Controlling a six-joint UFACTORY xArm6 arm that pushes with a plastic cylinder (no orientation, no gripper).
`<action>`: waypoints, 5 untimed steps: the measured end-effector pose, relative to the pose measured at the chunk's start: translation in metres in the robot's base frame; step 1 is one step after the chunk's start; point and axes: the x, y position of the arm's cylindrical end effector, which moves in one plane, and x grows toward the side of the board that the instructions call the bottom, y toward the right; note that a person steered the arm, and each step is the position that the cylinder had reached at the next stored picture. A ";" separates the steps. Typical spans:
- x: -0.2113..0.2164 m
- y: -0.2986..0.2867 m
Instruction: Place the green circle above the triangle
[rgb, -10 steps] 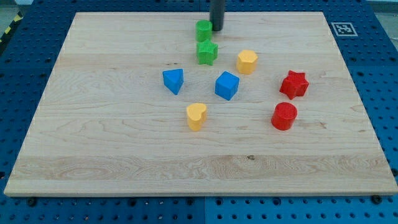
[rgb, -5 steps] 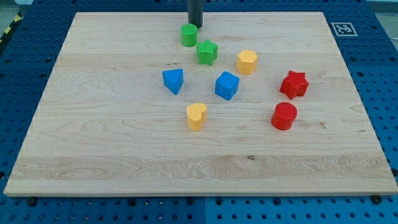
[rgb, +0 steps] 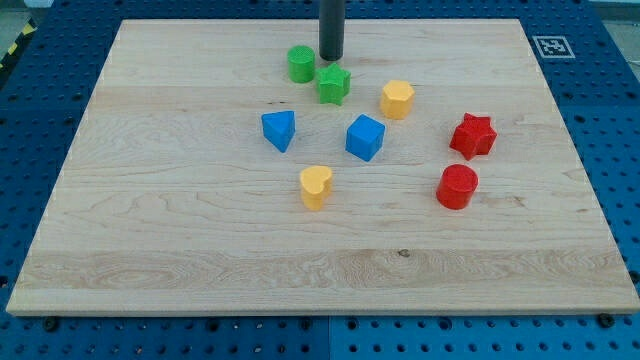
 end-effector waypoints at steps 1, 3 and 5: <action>0.017 -0.018; 0.031 -0.054; 0.030 -0.066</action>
